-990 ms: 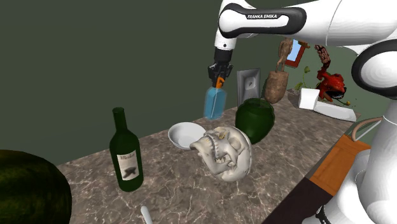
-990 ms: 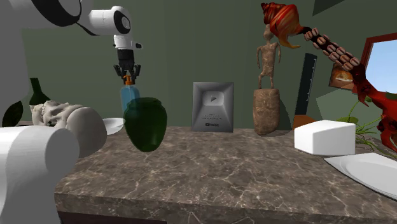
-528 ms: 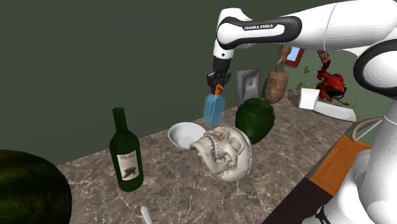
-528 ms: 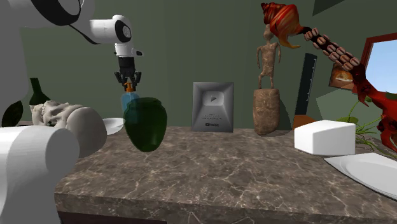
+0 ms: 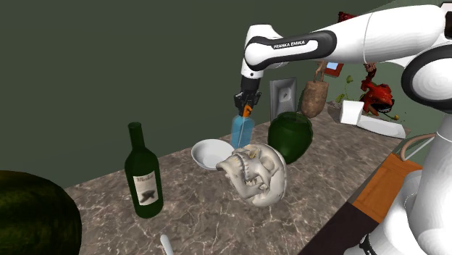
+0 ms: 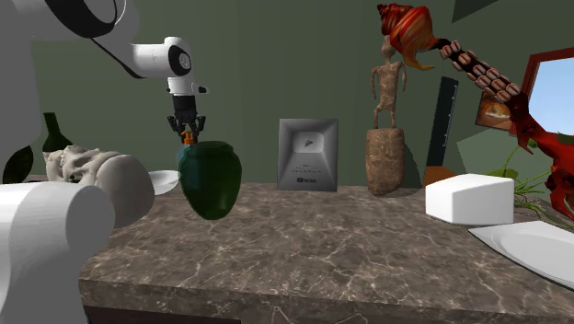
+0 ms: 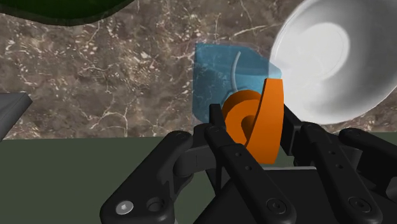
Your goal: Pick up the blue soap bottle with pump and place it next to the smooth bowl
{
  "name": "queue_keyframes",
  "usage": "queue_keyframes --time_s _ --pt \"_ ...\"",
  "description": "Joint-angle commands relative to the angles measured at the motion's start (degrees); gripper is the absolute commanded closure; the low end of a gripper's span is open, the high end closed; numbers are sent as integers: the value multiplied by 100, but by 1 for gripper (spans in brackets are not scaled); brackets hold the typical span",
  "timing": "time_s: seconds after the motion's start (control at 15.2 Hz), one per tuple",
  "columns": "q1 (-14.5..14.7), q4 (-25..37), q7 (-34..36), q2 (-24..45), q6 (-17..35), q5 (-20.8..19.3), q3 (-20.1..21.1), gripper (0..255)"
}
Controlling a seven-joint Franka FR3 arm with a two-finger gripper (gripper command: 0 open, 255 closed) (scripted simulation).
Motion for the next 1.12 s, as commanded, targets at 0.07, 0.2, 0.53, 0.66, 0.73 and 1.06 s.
queue_keyframes --time_s 0.07,0.2,0.53,0.66,0.73,1.06 --pt "-2 -199 -11 31 235 10 1 255" --pt "-2 -199 -11 31 235 10 1 255" --pt "-2 -199 -11 31 235 10 1 255" --pt "-2 -200 -11 31 236 10 1 0" --pt "-2 -200 -11 32 236 10 1 0" --pt "-3 116 0 -22 -132 -6 -3 0"
